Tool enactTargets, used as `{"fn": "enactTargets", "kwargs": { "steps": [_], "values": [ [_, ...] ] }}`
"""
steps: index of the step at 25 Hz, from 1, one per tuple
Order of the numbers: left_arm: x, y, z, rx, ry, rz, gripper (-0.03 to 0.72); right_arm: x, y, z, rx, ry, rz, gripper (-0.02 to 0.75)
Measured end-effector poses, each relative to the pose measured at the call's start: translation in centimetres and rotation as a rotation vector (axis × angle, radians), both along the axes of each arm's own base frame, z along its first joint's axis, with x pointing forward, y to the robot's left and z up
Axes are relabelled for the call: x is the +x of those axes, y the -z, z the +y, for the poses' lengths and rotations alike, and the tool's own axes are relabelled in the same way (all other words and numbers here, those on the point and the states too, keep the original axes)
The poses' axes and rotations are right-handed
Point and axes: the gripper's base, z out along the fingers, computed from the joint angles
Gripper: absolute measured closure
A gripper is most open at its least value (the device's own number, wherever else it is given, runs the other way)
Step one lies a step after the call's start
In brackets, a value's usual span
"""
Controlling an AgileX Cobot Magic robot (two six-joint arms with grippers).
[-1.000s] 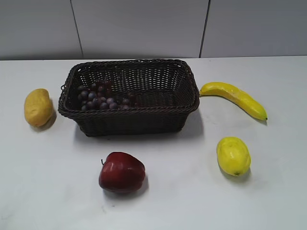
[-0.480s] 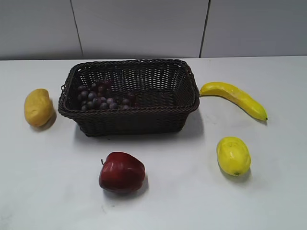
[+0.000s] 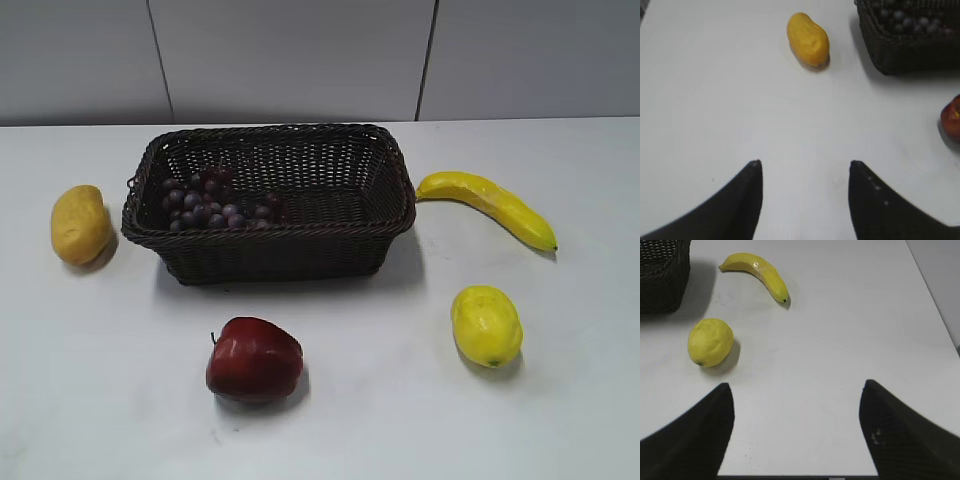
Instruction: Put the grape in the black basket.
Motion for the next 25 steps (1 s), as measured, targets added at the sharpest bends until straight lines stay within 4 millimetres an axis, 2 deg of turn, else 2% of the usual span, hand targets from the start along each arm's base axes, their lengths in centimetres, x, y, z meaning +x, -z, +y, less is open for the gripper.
{"fn": "enactTargets", "kwargs": {
  "steps": [7, 25],
  "values": [
    [-2.2, -0.1, 0.2, -0.010, -0.063, -0.141, 0.178, 0.0, 0.0, 0.0, 0.000, 0.000, 0.001, 0.145],
    [-2.2, -0.1, 0.2, -0.011, -0.064, -0.145, 0.208, 0.0, 0.0, 0.0, 0.000, 0.000, 0.000, 0.145]
  ]
}}
